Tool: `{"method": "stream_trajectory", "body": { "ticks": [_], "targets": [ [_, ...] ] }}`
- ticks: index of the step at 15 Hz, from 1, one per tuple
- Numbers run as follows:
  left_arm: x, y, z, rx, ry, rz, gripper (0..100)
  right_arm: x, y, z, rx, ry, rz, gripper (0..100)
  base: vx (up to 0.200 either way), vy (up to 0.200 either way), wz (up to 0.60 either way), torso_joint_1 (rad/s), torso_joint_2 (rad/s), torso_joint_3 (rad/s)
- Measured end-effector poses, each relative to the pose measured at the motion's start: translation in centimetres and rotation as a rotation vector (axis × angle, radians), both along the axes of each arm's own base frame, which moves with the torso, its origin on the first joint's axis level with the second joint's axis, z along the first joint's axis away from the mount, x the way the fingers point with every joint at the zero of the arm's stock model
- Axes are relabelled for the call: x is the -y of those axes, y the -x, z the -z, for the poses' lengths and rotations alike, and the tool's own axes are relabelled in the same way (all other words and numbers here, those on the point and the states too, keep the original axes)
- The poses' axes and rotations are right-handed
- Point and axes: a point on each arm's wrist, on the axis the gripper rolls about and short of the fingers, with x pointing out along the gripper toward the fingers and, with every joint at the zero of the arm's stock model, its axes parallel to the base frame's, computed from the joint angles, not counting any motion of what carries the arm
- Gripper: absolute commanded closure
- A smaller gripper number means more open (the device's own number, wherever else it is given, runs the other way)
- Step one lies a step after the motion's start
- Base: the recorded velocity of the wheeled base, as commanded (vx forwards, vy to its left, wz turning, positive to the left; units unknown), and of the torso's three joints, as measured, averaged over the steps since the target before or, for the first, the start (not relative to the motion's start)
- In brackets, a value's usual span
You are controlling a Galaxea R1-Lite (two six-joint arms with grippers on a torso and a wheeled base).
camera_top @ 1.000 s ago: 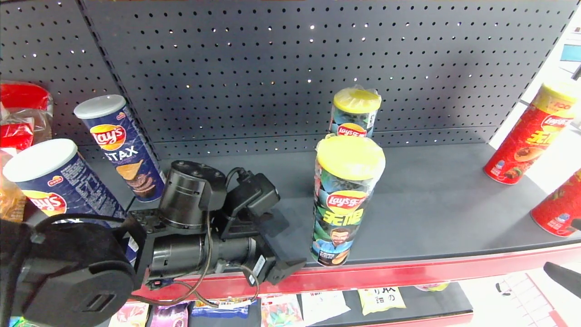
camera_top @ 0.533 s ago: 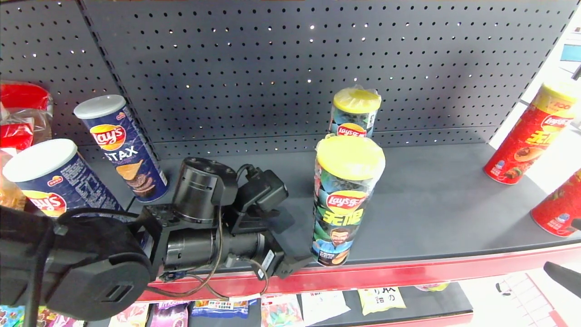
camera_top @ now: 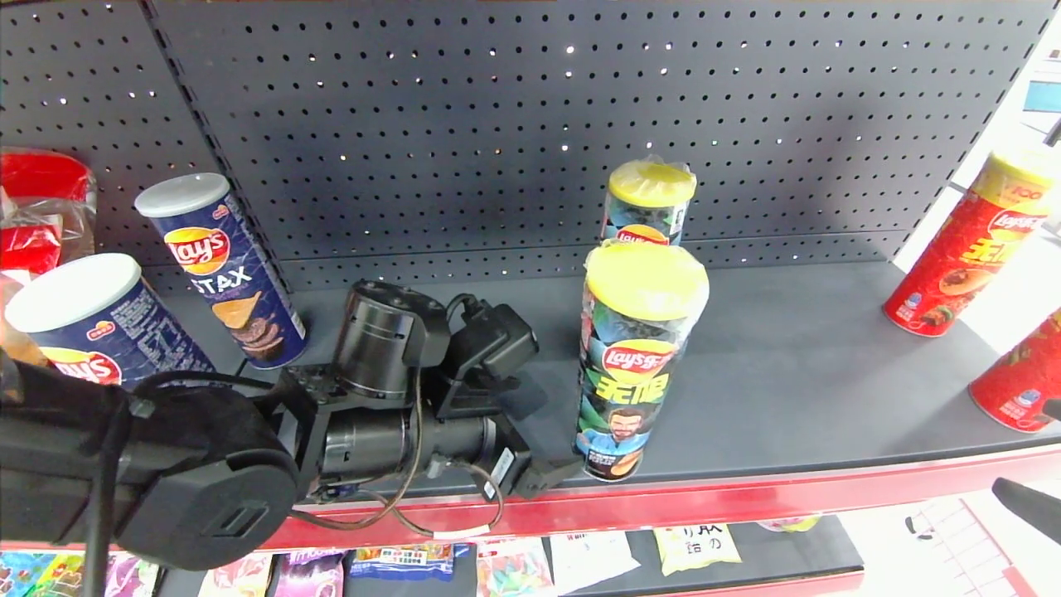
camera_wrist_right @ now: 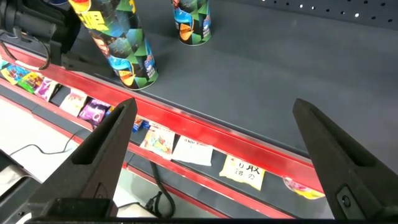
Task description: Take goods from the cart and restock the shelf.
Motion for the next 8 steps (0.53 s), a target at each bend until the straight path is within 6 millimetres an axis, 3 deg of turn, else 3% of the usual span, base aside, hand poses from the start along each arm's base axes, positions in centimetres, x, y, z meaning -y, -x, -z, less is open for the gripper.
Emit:
{"method": "stream_trajectory", "body": {
  "ticks": [8],
  "targets": [
    [0.94,-0.11,0.13,0.002,0.001,0.018,0,0.0,-0.02,0.01,-0.002,0.0,0.001,0,0.0,0.0,0.0,0.0,0.0,0.0]
  ]
}}
